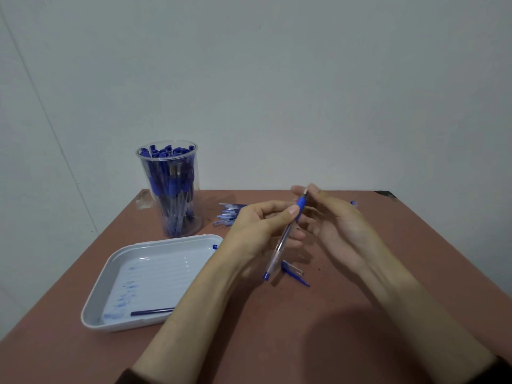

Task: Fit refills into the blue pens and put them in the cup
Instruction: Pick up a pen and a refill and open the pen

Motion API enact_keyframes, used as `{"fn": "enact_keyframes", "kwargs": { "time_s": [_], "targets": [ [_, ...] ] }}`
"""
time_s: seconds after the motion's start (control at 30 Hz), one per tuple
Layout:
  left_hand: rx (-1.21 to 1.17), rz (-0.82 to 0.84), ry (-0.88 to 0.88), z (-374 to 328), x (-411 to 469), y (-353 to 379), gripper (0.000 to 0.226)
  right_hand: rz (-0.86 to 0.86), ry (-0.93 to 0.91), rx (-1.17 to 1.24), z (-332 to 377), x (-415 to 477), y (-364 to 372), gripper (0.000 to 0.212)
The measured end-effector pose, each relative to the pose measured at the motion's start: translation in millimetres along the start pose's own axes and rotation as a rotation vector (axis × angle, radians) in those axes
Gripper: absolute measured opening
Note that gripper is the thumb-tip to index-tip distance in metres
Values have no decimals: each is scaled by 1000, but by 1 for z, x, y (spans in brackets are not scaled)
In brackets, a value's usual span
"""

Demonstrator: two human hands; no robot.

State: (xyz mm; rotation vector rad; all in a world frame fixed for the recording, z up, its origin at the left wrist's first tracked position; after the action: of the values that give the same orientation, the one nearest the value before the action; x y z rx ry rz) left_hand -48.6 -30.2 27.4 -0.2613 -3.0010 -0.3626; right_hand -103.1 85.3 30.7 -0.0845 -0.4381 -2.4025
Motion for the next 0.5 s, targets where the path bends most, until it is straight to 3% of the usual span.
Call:
{"fn": "enact_keyframes", "kwargs": {
  "time_s": [0.27,0.5],
  "targets": [
    [49,19,-2,2,1,-1,12,-83,-49,11,0,-1,2,16],
    [117,-76,43,2,2,-3,9,-180,-16,-242,-6,1,-4,21]
  ]
}}
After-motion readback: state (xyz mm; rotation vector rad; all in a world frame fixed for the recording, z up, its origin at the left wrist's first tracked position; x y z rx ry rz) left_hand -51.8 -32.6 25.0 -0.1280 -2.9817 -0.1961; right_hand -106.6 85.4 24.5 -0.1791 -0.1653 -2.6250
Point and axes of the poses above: each hand's wrist, its own x-axis towards the middle knuckle, its own y-axis out of the palm, z = x × y, the point moved 4 cm from there along x, towards the middle knuckle, and after that the axes turned 13 degrees about z, right-handed, at the moved point
